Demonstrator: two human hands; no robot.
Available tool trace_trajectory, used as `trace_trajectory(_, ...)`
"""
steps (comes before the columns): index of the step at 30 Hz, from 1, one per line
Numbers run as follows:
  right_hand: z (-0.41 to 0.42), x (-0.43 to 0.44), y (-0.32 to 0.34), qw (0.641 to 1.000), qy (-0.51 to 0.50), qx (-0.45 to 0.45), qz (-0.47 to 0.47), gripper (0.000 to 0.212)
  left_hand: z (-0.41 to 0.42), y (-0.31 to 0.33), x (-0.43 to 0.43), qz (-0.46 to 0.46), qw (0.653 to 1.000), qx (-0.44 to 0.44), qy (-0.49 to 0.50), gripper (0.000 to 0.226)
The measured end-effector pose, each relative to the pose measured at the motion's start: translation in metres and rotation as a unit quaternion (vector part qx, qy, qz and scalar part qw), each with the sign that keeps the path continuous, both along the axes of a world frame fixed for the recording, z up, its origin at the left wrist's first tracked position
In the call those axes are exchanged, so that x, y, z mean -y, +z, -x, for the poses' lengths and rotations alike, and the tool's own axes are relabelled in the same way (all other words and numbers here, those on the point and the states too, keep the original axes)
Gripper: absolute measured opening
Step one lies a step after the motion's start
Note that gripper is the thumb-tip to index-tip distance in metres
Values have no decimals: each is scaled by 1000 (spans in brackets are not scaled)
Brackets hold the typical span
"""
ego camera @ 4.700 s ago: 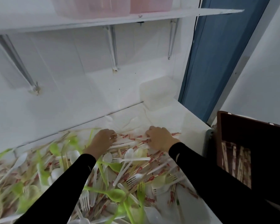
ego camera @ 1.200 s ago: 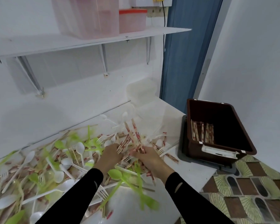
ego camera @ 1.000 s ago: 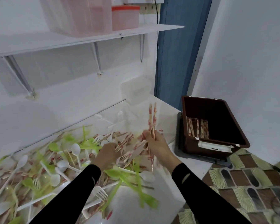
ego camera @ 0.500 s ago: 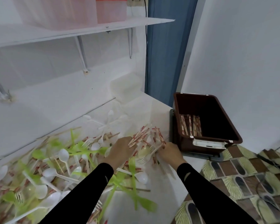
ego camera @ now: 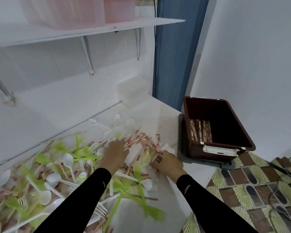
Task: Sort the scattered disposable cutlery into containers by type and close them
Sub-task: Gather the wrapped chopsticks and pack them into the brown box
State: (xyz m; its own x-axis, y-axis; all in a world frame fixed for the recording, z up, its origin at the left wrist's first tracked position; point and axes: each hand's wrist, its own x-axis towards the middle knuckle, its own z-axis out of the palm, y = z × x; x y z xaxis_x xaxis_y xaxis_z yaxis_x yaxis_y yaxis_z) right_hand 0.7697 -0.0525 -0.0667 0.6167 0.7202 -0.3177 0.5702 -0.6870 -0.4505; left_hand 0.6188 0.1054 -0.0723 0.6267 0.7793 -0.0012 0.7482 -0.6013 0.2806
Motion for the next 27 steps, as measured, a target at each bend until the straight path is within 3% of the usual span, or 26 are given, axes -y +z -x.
trace_trajectory(5,8,-10,5,999,36,-20,23,23,13,11,-15,-30,997,-4,70,21)
trace_trajectory(10,9,-13,7,996,64,-49,46,32,17,20,-26,88,965,216,121,16)
trace_trajectory(11,9,-13,7,996,60,-57,44,30,17,23,-22,89,963,226,118,20)
trace_trajectory(15,11,-11,9,995,43,-78,35,20,10,20,-7,133,980,129,73,28)
trace_trajectory(19,16,-10,7,996,33,-74,25,8,5,-2,12,213,972,94,33,26)
trace_trajectory(27,6,-3,18,998,25,-47,32,26,4,9,12,216,967,111,79,30)
